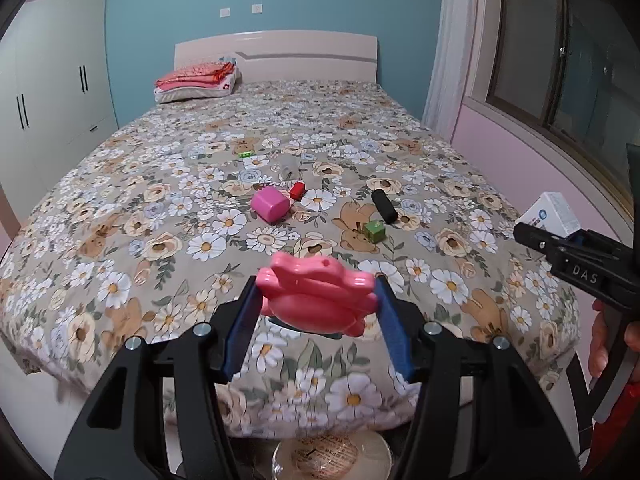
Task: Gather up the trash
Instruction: 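Carry the pig toy and white box down over the trash bin with both tools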
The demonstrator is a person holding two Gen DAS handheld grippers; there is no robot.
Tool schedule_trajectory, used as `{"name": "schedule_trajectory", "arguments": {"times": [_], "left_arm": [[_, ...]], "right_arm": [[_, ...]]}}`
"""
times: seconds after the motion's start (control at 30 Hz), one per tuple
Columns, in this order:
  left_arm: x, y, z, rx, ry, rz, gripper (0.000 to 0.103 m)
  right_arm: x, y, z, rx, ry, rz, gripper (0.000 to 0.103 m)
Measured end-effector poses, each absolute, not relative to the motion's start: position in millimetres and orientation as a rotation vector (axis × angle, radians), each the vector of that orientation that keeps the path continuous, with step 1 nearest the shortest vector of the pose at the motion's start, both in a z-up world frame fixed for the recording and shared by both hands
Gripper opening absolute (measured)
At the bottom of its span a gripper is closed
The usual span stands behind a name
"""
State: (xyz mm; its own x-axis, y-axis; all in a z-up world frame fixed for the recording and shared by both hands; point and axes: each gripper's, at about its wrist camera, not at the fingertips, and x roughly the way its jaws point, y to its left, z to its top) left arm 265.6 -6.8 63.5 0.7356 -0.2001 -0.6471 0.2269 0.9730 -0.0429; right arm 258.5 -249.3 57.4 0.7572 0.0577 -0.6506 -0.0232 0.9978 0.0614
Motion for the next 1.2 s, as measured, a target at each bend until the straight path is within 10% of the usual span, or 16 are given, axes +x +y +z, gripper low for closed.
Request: {"name": "schedule_trajectory", "arguments": {"times": [1.2], "left_arm": [[118,38,-46,0.082,0.868,-0.221,0.057]], "right_arm": [[111,-152,-62,-0.068,0.899,0.3,0.056]]}}
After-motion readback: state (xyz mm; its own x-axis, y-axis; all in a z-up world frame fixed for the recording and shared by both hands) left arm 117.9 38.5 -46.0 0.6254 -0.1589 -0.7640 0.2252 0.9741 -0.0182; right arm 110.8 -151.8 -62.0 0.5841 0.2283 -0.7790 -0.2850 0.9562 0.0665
